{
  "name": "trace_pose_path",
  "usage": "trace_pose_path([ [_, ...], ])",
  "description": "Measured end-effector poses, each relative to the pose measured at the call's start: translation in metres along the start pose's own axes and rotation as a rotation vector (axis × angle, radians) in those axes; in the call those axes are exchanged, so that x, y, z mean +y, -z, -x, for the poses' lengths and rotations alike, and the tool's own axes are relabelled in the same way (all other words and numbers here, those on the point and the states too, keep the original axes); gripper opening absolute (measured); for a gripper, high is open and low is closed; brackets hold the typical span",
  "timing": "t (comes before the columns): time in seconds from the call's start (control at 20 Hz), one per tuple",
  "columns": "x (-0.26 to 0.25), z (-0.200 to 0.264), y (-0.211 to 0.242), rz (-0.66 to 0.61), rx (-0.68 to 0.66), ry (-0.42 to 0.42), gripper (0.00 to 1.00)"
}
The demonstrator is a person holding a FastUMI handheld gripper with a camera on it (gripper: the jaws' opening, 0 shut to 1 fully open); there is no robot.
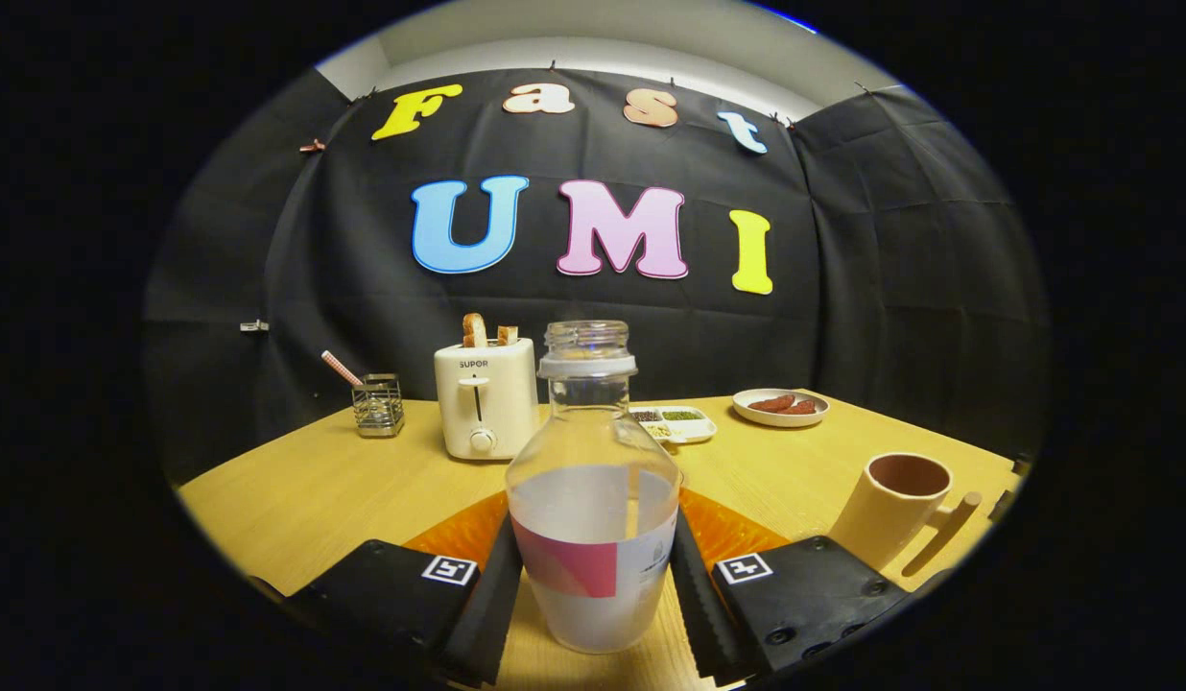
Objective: Take the bottle from table, then pour the juice into the cup, finally place the bottle on the coaster
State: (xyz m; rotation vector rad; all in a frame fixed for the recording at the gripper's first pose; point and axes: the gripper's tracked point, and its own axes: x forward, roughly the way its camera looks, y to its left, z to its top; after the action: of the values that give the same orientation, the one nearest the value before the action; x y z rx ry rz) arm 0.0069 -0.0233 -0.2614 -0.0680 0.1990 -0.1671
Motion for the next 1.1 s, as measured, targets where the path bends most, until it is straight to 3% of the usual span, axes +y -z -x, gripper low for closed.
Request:
trace_pose_path([
  [0.35, 0.003, 0.022, -0.072, -0.051, -0.005, -0.032, 0.75],
  [1.1, -0.037, 0.025, -0.100, -0.132, 0.034, 0.027, 0.75],
])
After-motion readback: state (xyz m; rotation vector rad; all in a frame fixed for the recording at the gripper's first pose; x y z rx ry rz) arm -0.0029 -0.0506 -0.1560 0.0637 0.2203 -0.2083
